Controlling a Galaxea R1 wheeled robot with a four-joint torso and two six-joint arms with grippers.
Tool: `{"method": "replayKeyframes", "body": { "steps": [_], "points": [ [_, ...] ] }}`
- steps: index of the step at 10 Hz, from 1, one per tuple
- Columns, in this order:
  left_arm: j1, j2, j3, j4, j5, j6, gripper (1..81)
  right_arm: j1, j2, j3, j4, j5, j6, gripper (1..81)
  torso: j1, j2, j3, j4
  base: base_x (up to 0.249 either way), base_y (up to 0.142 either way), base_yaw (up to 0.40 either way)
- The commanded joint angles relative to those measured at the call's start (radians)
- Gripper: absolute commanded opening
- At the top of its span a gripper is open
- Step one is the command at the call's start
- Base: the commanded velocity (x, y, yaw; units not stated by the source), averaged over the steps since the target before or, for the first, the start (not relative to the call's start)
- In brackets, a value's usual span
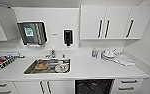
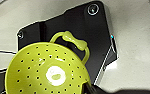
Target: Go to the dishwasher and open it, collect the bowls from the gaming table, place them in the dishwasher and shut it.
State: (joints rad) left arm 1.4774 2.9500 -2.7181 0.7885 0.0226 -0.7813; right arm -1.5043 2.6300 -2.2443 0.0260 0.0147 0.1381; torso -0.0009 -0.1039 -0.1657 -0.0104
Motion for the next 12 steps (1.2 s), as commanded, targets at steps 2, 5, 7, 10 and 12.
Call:
{"method": "replayKeyframes", "body": {
  "steps": [2,5,7,10,12],
  "points": [
    [-0.022,-0.034,-0.002,-0.009,-0.062,-0.004,1.0,0.045,-0.035,0.023,0.002,-0.058,-0.003,1.0,0.001,0.0,0.0,0.0,0.0,0.0,0.0],
    [-0.006,-0.075,0.037,-0.009,-0.142,-0.009,1.0,0.055,-0.103,0.138,0.002,-0.058,-0.002,1.0,0.001,0.0,0.0,0.0,0.0,0.0,0.0],
    [0.002,-0.145,0.134,-0.011,-0.174,-0.012,1.0,0.058,-0.138,0.161,0.003,-0.058,0.008,1.0,0.001,0.0,0.0,0.0,0.0,0.0,0.0],
    [0.005,-0.231,0.243,-0.011,-0.182,-0.038,1.0,0.06,-0.14,0.154,0.008,-0.058,0.011,1.0,0.001,0.0,0.0,0.0,0.0,0.0,0.0],
    [0.016,-0.301,0.31,-0.012,-0.246,-0.059,1.0,0.061,-0.138,0.154,0.008,-0.058,0.011,1.0,0.001,0.0,0.0,0.0,0.0,0.0,0.0]
  ]
}}
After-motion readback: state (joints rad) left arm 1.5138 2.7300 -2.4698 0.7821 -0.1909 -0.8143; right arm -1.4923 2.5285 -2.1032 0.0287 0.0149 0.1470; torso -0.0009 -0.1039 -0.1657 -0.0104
